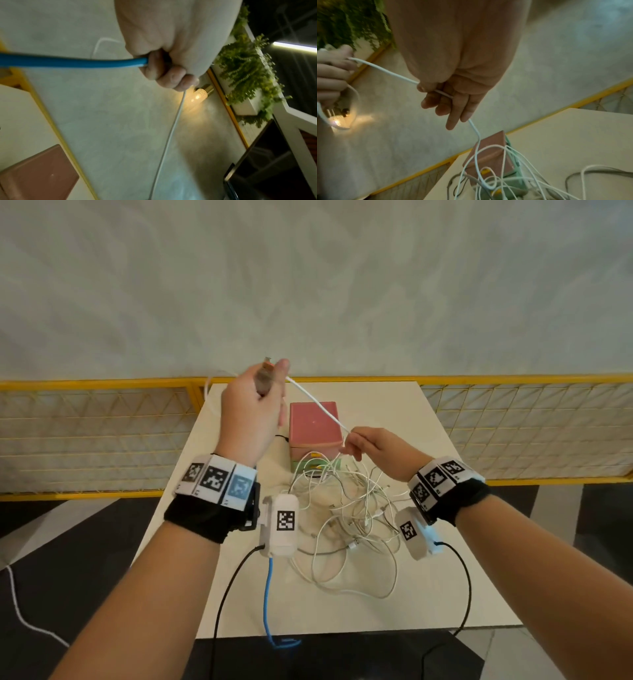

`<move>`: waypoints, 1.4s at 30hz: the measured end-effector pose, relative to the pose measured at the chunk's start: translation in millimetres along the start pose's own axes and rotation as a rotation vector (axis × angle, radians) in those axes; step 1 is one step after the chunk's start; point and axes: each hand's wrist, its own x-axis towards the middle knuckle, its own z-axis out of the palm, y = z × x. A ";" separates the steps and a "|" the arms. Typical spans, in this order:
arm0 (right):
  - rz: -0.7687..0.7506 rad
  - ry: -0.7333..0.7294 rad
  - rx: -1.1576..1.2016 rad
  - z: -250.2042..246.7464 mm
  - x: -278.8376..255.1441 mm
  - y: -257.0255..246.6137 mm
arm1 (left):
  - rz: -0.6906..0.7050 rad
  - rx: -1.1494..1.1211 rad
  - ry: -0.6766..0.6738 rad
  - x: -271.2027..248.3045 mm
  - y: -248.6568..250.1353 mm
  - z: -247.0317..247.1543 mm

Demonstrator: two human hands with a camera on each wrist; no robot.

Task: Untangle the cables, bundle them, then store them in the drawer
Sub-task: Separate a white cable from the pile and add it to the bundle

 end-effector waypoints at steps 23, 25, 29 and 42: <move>-0.083 0.025 -0.237 -9.5 3.6 -14.9 | 0.016 0.225 -0.304 -10.6 13.5 -2.8; -0.155 0.062 -0.236 -17.6 5.2 -31.8 | 0.046 0.366 -0.438 -17.3 10.0 8.6; -0.202 0.104 -0.209 -29.1 2.5 -39.9 | 0.089 0.345 -0.392 -20.9 9.7 13.1; -0.085 0.053 -0.112 -34.0 -62.1 -86.8 | 0.110 0.051 -0.347 -32.4 31.7 -1.6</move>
